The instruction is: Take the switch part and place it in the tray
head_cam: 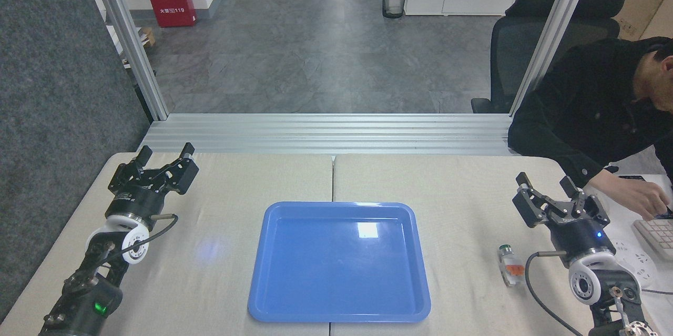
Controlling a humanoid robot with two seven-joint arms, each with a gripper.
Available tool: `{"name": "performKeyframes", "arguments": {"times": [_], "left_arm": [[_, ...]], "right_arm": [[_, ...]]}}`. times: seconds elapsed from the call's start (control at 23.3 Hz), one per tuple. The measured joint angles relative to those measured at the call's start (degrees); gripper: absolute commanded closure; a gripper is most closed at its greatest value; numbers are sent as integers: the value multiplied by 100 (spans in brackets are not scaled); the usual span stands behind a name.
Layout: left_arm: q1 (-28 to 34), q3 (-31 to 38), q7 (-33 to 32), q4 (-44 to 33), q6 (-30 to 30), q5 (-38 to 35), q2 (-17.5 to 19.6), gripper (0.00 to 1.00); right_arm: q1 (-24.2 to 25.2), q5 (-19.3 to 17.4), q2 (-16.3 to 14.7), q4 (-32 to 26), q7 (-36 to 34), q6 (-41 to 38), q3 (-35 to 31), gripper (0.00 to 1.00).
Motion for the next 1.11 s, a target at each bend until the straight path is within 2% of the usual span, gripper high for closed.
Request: {"name": "performKeyframes", "arguments": {"times": [1.11], "left_arm": [[2,0,0,0,0,0,0,0]], "right_arm": [[12,1,59,-58,-6,13,-5,0]]}}
